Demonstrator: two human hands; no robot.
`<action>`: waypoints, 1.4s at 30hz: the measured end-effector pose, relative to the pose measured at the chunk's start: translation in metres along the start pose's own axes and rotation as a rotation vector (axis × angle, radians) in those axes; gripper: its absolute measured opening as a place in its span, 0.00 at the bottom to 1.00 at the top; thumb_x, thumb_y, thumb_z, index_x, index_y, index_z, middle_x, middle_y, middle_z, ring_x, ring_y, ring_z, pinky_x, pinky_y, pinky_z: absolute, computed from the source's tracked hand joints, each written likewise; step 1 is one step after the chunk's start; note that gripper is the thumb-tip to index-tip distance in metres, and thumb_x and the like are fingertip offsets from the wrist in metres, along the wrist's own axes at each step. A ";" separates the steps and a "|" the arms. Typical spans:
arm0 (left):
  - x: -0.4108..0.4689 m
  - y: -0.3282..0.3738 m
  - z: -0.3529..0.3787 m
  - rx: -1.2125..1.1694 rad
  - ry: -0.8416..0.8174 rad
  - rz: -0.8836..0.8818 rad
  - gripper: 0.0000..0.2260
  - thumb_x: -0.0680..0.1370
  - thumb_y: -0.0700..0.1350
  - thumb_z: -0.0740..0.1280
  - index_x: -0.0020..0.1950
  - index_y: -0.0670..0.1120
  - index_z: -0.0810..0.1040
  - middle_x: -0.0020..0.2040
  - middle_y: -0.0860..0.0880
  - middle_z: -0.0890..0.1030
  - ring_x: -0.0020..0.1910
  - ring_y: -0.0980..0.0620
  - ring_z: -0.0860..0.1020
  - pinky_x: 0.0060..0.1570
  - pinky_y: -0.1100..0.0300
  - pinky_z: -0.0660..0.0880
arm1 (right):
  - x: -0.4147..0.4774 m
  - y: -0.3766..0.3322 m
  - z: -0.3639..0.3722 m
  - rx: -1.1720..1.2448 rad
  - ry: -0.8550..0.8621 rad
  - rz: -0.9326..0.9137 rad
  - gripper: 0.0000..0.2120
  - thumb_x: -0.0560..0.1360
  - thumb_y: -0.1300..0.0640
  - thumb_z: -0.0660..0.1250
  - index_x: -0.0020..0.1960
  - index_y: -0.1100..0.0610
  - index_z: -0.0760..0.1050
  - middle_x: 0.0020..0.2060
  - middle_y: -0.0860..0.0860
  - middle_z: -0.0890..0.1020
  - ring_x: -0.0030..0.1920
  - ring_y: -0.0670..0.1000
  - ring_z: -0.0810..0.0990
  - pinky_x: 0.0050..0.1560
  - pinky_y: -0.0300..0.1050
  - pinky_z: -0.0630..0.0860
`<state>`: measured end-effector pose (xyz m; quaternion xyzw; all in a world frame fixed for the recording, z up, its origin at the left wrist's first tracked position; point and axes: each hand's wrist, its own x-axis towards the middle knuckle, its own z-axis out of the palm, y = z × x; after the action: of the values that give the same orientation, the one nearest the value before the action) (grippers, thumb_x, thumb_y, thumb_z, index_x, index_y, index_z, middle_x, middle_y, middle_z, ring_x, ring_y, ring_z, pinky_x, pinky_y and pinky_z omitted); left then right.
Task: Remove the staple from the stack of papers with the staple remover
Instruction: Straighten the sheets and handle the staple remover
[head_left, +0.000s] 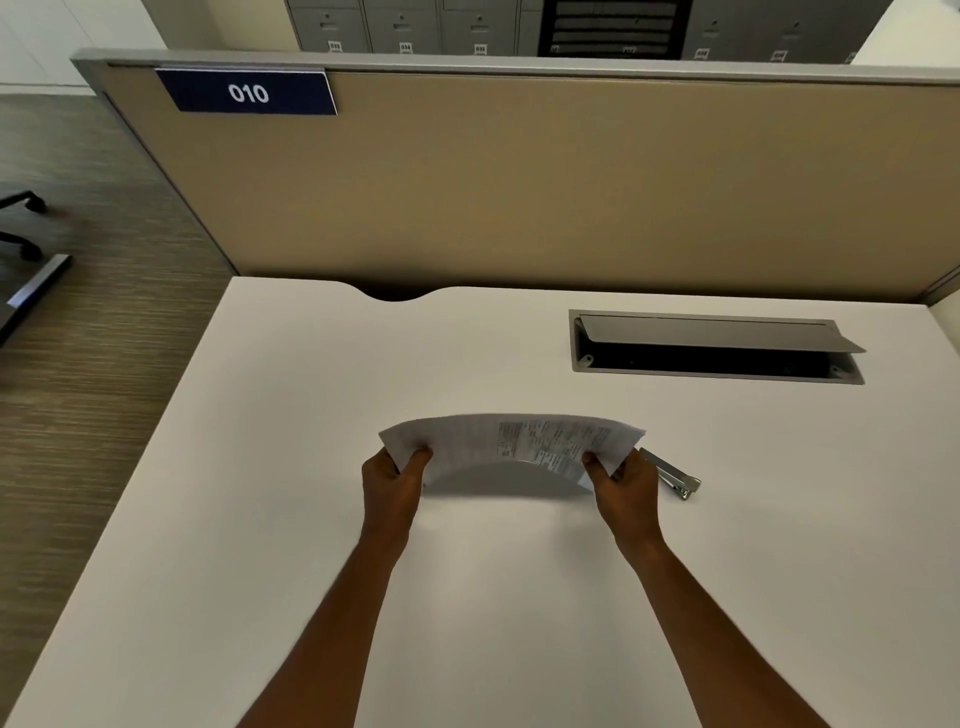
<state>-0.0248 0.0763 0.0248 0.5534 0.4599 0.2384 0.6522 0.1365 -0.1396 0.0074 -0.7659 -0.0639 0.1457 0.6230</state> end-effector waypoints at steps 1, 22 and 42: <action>0.000 0.000 0.000 0.000 -0.003 0.004 0.09 0.78 0.36 0.72 0.45 0.49 0.84 0.39 0.53 0.86 0.42 0.52 0.83 0.42 0.61 0.79 | 0.000 -0.003 -0.001 -0.012 -0.006 -0.022 0.10 0.77 0.63 0.71 0.58 0.56 0.79 0.50 0.50 0.85 0.53 0.48 0.84 0.48 0.36 0.83; -0.036 0.130 0.012 0.417 -0.303 0.729 0.34 0.74 0.46 0.74 0.78 0.52 0.66 0.76 0.59 0.70 0.76 0.54 0.69 0.74 0.58 0.66 | -0.009 -0.206 -0.024 -0.926 -0.265 -0.789 0.07 0.76 0.61 0.69 0.52 0.54 0.81 0.43 0.49 0.86 0.42 0.53 0.82 0.62 0.54 0.69; -0.044 0.091 0.024 0.188 -0.312 0.424 0.13 0.81 0.42 0.71 0.55 0.62 0.82 0.50 0.61 0.87 0.51 0.60 0.85 0.50 0.64 0.81 | 0.000 -0.154 -0.059 -0.166 -0.351 -0.274 0.18 0.75 0.67 0.73 0.61 0.53 0.76 0.53 0.49 0.87 0.55 0.50 0.85 0.60 0.48 0.80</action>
<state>-0.0067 0.0532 0.1246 0.7255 0.2479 0.2378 0.5963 0.1676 -0.1619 0.1681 -0.7617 -0.2862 0.1851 0.5511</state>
